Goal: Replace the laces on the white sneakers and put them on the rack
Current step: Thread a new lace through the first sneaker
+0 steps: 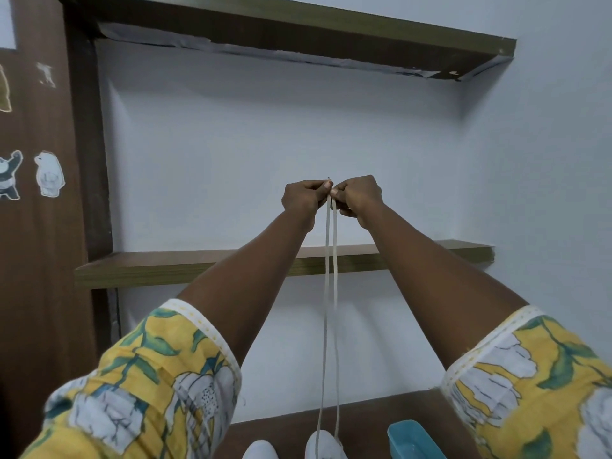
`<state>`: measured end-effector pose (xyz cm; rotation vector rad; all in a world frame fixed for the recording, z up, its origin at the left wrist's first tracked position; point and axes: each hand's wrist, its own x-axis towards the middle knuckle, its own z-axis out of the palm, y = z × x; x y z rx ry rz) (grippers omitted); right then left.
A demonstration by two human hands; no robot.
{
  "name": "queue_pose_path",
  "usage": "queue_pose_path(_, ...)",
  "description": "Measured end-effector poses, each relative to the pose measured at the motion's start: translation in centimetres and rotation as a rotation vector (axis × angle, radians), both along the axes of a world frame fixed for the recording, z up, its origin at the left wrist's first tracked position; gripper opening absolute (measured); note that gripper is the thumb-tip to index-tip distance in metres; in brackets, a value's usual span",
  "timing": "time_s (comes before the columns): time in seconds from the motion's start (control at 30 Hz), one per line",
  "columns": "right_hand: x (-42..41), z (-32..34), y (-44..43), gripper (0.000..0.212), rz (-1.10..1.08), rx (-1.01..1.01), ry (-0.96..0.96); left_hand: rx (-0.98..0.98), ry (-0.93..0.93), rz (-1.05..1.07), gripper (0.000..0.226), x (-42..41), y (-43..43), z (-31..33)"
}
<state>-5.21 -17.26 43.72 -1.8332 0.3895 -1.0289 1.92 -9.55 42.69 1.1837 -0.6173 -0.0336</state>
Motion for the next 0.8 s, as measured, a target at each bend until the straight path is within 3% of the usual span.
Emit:
queue_pose_path(0.3,0.1,-1.1,-0.9,0.01,0.104,0.117,0.033,0.051,0.03,-0.211,0.025,0.3,0.6,-0.6)
queue_pose_path(0.57,0.5,-2.0,-1.2,0.005,0.124,0.137,-0.019,0.264,-0.121,0.044,0.018,1.4,-0.2,-1.4)
queue_pose_path(0.8,0.1,-3.6,-1.1,0.012,0.305,0.324,-0.062,0.312,-0.069,-0.087,0.025,1.5,0.0,-2.6)
